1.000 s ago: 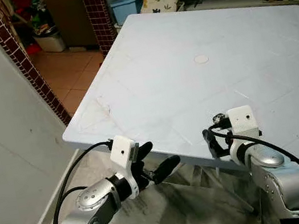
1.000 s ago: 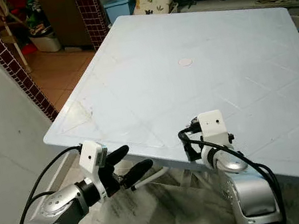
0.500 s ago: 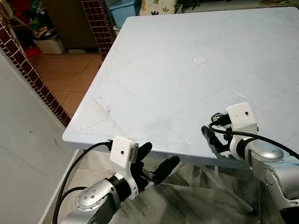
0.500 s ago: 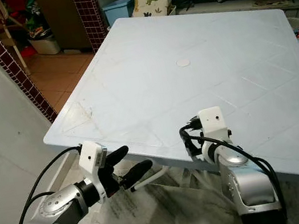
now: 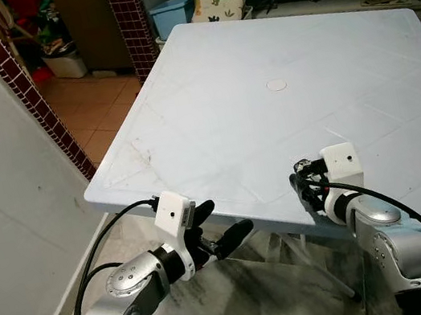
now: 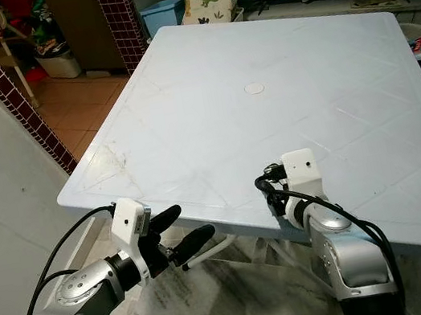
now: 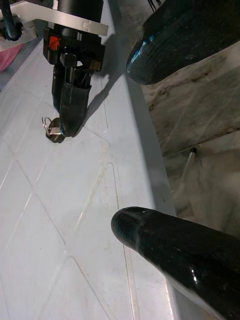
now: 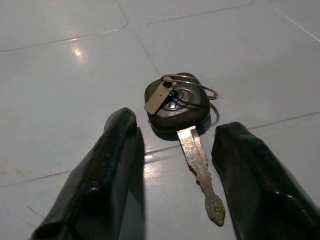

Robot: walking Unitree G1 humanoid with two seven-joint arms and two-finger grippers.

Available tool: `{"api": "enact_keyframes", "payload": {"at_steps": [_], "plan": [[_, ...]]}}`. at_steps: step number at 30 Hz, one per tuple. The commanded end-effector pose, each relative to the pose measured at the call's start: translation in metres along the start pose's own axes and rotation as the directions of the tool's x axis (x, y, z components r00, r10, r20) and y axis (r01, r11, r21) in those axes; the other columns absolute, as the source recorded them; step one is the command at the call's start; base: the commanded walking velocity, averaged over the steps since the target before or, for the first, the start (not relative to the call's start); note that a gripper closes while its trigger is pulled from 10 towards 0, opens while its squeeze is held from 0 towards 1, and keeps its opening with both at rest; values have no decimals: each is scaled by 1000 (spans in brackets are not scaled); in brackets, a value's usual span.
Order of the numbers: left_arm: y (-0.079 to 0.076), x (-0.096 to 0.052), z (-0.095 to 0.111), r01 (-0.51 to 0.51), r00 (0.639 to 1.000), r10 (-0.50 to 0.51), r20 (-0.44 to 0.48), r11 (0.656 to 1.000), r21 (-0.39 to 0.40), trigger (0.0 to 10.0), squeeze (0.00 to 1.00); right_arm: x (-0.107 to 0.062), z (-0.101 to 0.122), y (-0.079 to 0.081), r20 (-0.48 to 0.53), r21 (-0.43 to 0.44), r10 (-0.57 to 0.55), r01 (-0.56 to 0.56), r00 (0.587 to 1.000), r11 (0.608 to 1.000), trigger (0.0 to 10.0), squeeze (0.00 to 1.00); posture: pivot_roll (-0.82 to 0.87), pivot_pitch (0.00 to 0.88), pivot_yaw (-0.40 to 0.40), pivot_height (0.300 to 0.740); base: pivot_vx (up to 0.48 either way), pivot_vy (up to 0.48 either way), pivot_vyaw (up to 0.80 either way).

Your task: Hang keys on a hook

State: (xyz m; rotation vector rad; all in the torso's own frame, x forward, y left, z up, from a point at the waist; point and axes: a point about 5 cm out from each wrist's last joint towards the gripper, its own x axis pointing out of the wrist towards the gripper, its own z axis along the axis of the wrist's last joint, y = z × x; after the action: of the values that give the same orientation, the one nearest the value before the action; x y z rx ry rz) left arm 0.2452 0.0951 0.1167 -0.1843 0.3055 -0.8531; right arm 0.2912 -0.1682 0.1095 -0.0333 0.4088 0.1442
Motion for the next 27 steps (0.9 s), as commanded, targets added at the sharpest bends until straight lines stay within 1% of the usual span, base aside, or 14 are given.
{"api": "enact_keyframes", "payload": {"at_steps": [1, 11, 27], "plan": [[0, -1, 1, -9, 1000, 9, -1, 1000, 8, 10000, 0, 3, -5, 10, -20, 9, 55, -55, 998, 998, 0, 0, 13, 71, 71, 740, 0, 0, 0], [1, 0, 1, -10, 1000, 10, -5, 1000, 9, 10000, 0, 3, -8, 15, -24, 11, 61, -61, 998, 998, 0, 0, 12, 74, 74, 740, 0, 0, 0], [1, 0, 1, -11, 1000, 11, -5, 1000, 11, 10000, 0, 4, -8, 16, -21, 5, 55, -55, 998, 998, 0, 0, 14, 76, 75, 740, 0, 0, 0]]}}
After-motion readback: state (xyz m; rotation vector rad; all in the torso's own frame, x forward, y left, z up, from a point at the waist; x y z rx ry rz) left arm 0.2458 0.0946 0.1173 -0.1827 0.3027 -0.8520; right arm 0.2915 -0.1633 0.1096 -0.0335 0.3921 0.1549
